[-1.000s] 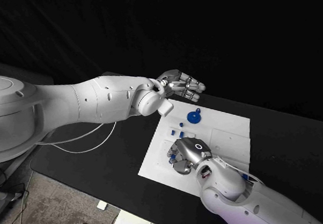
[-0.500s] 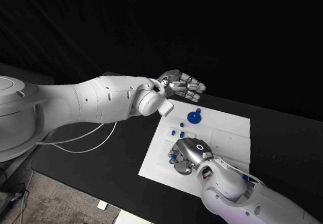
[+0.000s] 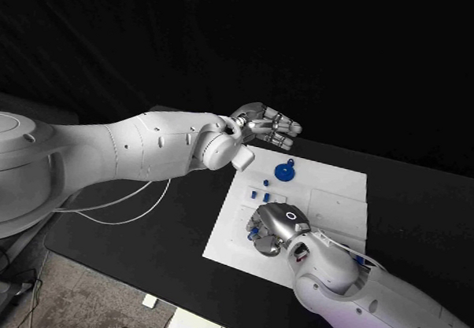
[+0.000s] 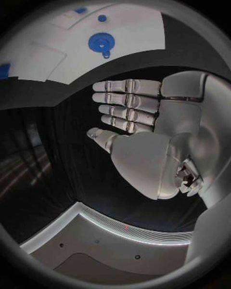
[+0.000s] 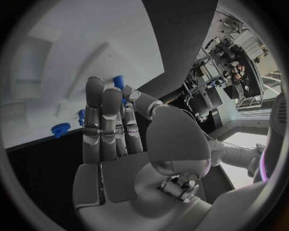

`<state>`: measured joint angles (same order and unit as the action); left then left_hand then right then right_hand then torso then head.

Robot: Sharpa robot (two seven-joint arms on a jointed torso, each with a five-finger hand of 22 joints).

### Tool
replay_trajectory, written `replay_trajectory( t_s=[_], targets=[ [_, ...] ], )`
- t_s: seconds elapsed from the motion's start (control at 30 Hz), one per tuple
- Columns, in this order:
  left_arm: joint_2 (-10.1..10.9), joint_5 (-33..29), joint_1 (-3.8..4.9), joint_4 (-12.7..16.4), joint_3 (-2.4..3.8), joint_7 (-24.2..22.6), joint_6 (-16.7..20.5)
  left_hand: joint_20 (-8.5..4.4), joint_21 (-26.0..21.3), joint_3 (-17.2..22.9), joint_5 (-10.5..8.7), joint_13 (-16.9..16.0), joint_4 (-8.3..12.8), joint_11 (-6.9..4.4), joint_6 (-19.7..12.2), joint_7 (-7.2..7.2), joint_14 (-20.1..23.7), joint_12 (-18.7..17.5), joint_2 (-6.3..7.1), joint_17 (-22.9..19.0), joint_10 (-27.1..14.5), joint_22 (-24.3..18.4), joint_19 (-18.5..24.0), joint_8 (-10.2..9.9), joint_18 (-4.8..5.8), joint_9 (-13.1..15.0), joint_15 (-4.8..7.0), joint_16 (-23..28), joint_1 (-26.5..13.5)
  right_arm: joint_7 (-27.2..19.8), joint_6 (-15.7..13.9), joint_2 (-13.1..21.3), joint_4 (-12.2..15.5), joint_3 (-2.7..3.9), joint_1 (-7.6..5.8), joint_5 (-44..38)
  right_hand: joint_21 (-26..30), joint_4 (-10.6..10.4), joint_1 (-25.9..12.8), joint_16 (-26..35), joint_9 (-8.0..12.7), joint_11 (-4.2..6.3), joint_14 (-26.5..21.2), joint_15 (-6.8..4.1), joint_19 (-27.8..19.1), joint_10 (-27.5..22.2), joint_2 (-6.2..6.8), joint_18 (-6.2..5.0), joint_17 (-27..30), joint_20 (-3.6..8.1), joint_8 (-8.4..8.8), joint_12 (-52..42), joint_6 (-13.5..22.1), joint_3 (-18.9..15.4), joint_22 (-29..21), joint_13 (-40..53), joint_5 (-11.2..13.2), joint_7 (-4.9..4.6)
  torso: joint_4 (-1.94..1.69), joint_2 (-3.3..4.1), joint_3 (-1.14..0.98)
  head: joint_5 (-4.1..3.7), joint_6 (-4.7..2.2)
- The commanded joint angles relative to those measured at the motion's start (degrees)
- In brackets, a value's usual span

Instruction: Assemble the parts on the task board

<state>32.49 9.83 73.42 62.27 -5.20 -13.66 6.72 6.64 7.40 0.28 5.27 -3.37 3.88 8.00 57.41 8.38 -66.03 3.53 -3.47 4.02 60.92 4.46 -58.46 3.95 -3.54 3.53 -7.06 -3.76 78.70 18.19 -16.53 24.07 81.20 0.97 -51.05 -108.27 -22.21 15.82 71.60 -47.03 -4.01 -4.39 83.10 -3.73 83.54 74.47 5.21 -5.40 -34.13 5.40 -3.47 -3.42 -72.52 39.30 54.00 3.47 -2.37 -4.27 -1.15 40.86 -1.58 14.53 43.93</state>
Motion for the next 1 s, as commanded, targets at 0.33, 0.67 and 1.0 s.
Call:
replay_trajectory(
  t_s=[0.33,0.67,1.0],
  targets=[
    [-0.3,0.0,-0.02,-0.1,0.05,-0.2,-1.1,-0.13,0.1,-0.2,-0.38,0.0,-0.2,0.28,-0.2,0.08,0.0,-0.2,-0.51,0.0,-0.4,-0.1,0.1,-0.1,-0.22,0.0,-0.13,0.1,0.0,-0.8,2.1,-0.3,0.2,-1.07,0.13,0.4,0.9,-0.1,-0.2,0.3,0.0,2.66,-0.3,-0.04,0.9,2.4,-0.13,-1.44,0.3,-0.19,-0.12,-0.2,0.6,0.6,0.2,0.0,-1.1,-0.46,0.01,0.01,0.02,-0.07,0.14],
    [-0.4,0.0,-0.07,-0.2,0.05,0.0,-1.3,-0.13,0.1,-0.2,-0.38,0.0,-0.2,0.28,-0.2,0.08,0.0,-0.2,-0.51,0.0,-0.4,-0.1,0.1,-0.1,-0.22,0.0,-0.13,0.1,0.0,-1.9,-0.7,0.0,-0.1,-1.18,0.12,2.8,2.6,-1.8,-3.5,0.0,0.4,-0.22,-0.6,1.83,1.4,-7.7,4.81,-2.8,1.0,-2.04,-0.12,-0.1,9.7,-6.2,-0.8,-0.1,-8.3,-2.68,0.01,0.0,-0.02,-0.06,0.15],
    [-0.3,0.0,-0.09,-0.2,0.05,0.2,-1.6,-0.09,0.0,-0.3,-0.43,0.0,-0.2,0.34,-0.3,0.08,0.1,-0.2,-0.5,0.0,-0.5,-0.1,0.2,-0.2,-0.22,0.0,-0.18,0.1,0.0,-2.4,-4.7,0.2,0.1,-1.19,0.11,3.7,7.6,-5.7,3.0,0.5,0.6,-2.17,-3.0,3.48,2.0,-15.9,6.55,-4.48,3.8,-3.98,0.08,-0.4,19.6,-20.5,-5.5,-0.1,-9.7,-4.28,0.02,-0.01,-0.02,-0.3,0.03]
  ],
)
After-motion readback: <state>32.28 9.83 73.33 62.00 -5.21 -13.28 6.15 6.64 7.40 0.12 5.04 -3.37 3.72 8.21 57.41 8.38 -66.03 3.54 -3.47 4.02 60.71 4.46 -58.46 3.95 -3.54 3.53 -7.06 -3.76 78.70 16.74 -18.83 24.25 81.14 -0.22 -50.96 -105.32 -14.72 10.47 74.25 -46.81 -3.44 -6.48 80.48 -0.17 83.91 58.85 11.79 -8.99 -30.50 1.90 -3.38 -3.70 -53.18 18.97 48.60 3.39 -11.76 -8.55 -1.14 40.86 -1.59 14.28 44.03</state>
